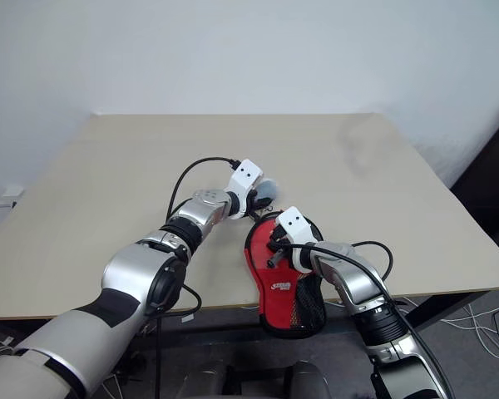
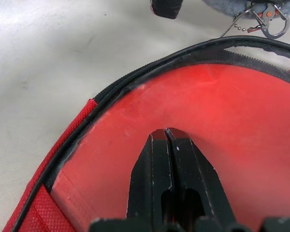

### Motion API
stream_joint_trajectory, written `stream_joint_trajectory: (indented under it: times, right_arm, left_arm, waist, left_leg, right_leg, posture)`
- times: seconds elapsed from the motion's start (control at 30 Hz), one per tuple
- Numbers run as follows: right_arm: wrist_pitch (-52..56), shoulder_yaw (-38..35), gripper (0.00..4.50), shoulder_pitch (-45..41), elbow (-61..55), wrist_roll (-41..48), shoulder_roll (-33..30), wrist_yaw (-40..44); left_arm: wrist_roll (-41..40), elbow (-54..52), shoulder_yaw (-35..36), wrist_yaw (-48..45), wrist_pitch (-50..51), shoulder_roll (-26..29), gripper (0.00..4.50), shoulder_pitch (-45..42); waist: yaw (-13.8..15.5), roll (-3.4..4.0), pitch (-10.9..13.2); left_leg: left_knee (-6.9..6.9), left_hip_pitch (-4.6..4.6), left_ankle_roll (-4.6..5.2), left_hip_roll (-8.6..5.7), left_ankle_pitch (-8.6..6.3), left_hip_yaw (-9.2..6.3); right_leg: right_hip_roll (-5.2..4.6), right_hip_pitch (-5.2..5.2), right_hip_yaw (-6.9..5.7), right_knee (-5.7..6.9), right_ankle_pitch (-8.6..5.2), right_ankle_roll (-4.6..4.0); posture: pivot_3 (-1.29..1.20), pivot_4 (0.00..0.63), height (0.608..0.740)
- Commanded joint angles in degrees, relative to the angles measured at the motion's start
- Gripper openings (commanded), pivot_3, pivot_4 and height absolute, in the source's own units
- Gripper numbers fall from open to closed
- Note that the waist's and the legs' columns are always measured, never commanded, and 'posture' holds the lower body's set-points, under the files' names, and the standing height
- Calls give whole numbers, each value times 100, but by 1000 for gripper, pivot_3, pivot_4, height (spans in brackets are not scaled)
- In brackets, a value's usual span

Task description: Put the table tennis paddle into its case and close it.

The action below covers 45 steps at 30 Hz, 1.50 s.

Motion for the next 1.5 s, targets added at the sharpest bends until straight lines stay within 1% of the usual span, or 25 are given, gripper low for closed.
stream_joint_trajectory:
  times: [0.03,0.27,0.4,0.63,0.77,1.0,1.2,1.3,1.43,1.5]
  right_arm:
    - [399,244,10,292,150,-95,-33,2]
    - [510,195,10,399,-100,-21,-65,48]
    - [460,179,10,405,-65,-54,-90,48]
    - [482,192,10,374,-73,-43,-74,61]
    - [524,182,10,384,-109,-33,-89,61]
    - [697,239,10,420,-129,-47,-102,43]
    - [680,261,10,470,-211,-72,-99,4]
    - [647,197,0,474,-208,-72,-150,16]
    - [604,163,0,470,-158,-78,-191,42]
    - [563,146,0,422,-103,-81,-198,68]
  left_arm:
    - [-15,-315,51,181,-238,-37,1362,-620]
    - [14,-251,150,719,12,125,1362,-582]
    - [28,-279,100,461,-7,201,1362,-445]
    - [-18,-270,181,572,-11,312,1362,-467]
    - [-52,-264,246,713,-32,249,1362,-594]
    - [-50,-254,269,859,-141,-36,1362,-733]
    - [-27,-272,175,482,-81,-145,1362,-751]
    - [-158,-309,279,327,-10,-39,2041,-715]
    - [-61,-332,160,144,46,90,3465,-640]
    - [20,-375,41,-204,49,212,4093,-524]
  waist:
    - [-1,0,0]
    - [-10,0,0]
    - [-12,0,0]
    - [-16,0,0]
    - [-18,0,0]
    - [-18,0,0]
    - [-17,0,0]
    - [-16,0,0]
    - [-16,0,0]
    - [-16,0,-1]
  left_leg:
    - [0,0,0,0,0,0]
    - [0,0,8,0,-5,-1]
    - [0,0,8,1,-5,-1]
    - [0,0,2,1,-2,0]
    - [-1,0,3,2,-2,0]
    - [-1,0,4,1,-4,0]
    - [-1,0,4,1,-5,0]
    - [-1,0,3,1,-3,0]
    - [-1,0,4,1,-5,-1]
    - [-1,0,-3,1,-9,-2]
  right_leg:
    - [0,0,0,0,0,0]
    - [0,-2,1,0,-1,1]
    - [1,-2,1,1,-1,1]
    - [1,-3,1,1,0,1]
    - [1,-3,1,1,-1,1]
    - [1,-3,1,1,-1,1]
    - [1,-3,1,1,0,1]
    - [1,-3,1,1,0,0]
    - [1,-2,1,1,-1,1]
    - [1,-1,0,0,-1,1]
  posture:
    - [0,0,724]
    - [0,0,724]
    - [0,0,724]
    - [0,0,724]
    - [0,0,724]
    - [0,0,724]
    - [0,0,724]
    - [0,0,724]
    - [0,0,724]
    - [0,0,724]
